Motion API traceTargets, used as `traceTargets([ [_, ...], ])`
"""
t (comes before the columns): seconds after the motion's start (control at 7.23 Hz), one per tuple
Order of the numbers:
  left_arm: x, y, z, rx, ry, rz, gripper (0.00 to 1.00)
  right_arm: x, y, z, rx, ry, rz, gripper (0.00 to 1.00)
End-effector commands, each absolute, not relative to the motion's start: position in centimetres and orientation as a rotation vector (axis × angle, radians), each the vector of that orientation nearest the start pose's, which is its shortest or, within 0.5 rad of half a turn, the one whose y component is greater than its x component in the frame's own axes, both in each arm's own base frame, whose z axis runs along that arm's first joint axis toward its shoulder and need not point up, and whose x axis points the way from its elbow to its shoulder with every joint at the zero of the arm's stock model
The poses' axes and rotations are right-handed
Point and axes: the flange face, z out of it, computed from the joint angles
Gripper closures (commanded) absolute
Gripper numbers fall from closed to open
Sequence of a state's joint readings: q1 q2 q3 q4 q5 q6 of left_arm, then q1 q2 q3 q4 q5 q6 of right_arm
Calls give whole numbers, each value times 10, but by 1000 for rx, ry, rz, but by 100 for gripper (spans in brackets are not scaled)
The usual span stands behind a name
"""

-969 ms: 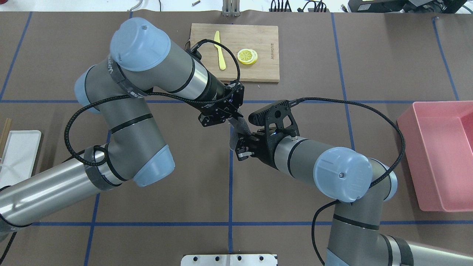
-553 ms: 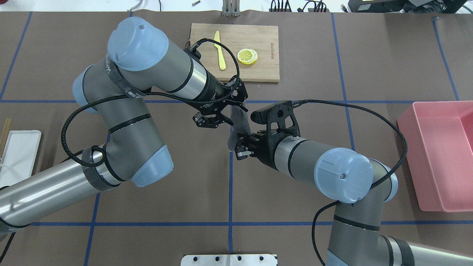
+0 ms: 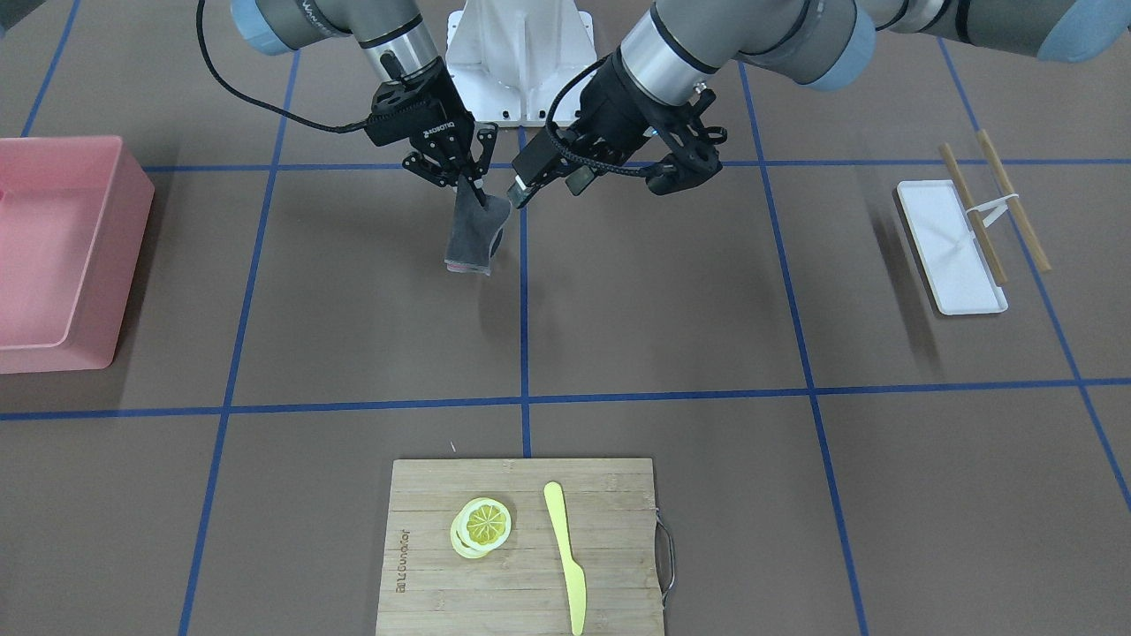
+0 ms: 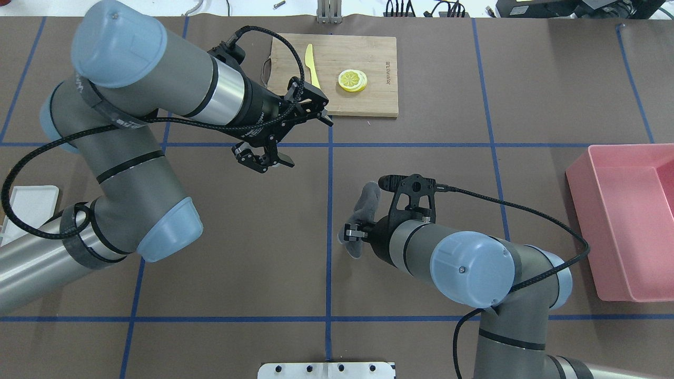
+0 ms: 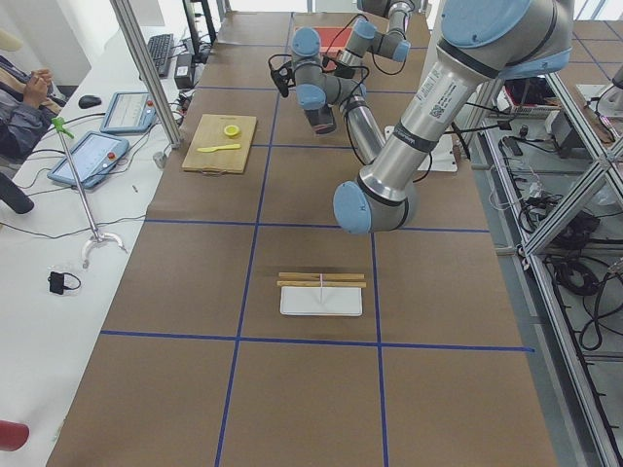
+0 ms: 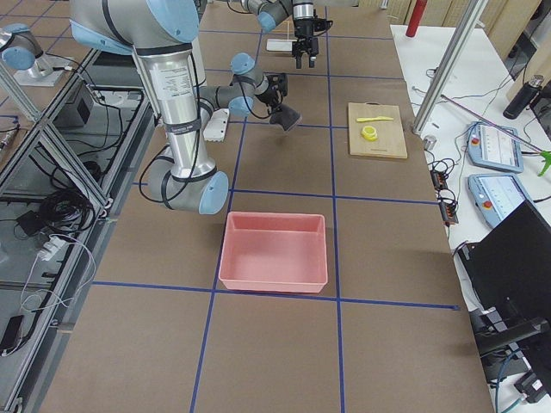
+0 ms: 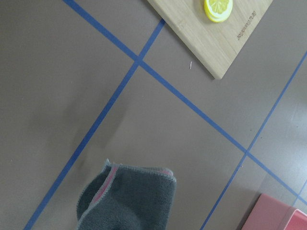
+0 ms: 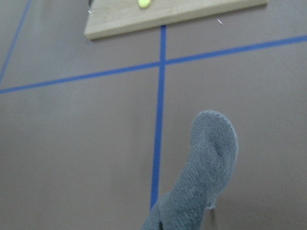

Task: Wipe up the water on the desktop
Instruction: 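Open and withdraw the left gripper while the right gripper lowers the cloth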

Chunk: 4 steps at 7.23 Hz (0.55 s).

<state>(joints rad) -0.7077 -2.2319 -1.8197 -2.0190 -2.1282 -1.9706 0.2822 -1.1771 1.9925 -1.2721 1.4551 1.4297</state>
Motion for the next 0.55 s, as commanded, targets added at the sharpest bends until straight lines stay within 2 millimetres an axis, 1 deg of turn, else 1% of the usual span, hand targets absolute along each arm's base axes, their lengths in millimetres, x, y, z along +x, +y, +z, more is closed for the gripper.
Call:
traceTargets([
  [0.0, 392, -454, 119, -240, 1427, -536, 3, -480, -280, 233, 133, -889, 156, 100],
  [0.14, 389, -455, 125, -241, 1422, -540, 3, -466, -288, 257, 65, -842, 154, 100],
  [0.28, 388, -457, 127, -238, 1423, -541, 3, -437, -308, 289, -5, -803, 180, 100],
  [0.42, 383, -460, 131, -236, 1419, -550, 3, -400, -332, 326, -68, -765, 162, 100],
])
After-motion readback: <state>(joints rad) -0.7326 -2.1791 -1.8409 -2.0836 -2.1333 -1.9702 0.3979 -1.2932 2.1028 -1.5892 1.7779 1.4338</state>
